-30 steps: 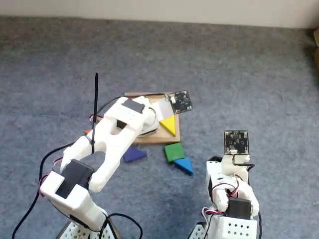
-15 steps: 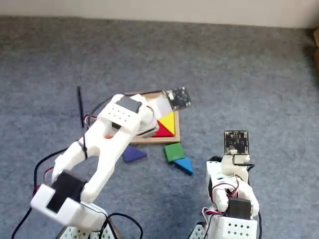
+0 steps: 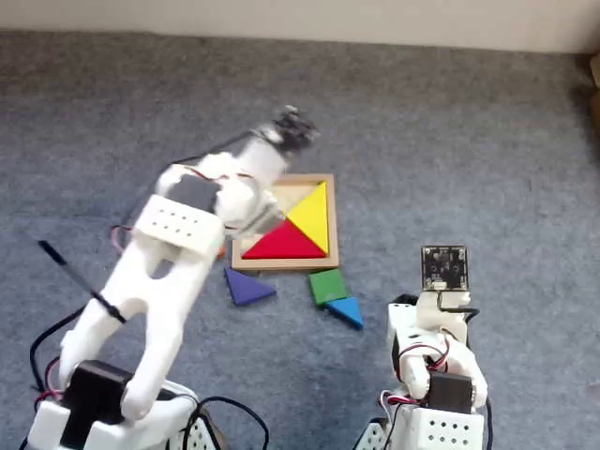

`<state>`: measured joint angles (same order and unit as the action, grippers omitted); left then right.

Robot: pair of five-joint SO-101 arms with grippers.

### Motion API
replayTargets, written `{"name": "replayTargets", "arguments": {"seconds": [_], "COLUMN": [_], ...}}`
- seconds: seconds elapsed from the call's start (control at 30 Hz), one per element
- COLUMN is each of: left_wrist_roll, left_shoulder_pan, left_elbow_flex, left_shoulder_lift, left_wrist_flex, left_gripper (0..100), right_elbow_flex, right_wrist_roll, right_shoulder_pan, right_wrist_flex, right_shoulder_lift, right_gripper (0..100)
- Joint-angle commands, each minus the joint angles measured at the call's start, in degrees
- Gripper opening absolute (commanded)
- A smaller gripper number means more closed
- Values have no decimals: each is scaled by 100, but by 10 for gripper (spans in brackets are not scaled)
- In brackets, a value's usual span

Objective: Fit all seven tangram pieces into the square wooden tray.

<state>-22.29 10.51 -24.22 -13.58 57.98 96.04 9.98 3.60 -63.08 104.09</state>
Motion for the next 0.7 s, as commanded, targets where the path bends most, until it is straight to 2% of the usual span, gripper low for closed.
{"name": "replayTargets", "arguments": {"seconds": [0.0, 0.2, 0.33, 0.4, 0.53, 0.67], "left_wrist_roll": [149, 158, 334, 853, 2136, 3429], "left_shoulder_pan": [-743, -1156, -629, -180, 840, 1534], "left_elbow_flex": [286, 251, 251, 251, 251, 277], "left_shoulder_lift": [-242, -242, -233, -224, -215, -180], "left_wrist_flex": [756, 1670, 2022, 2048, 2040, 1969], "left_gripper": [255, 260, 260, 269, 348, 380], "right_elbow_flex": [576, 576, 576, 576, 576, 576], "right_wrist_roll": [62, 62, 62, 62, 62, 62], "right_shoulder_pan": [75, 75, 66, 66, 66, 66], "right_wrist_flex": [-22, -22, -22, -22, -22, -22], "right_shoulder_lift": [75, 75, 75, 75, 75, 75], "right_gripper": [12, 12, 12, 12, 12, 12]}}
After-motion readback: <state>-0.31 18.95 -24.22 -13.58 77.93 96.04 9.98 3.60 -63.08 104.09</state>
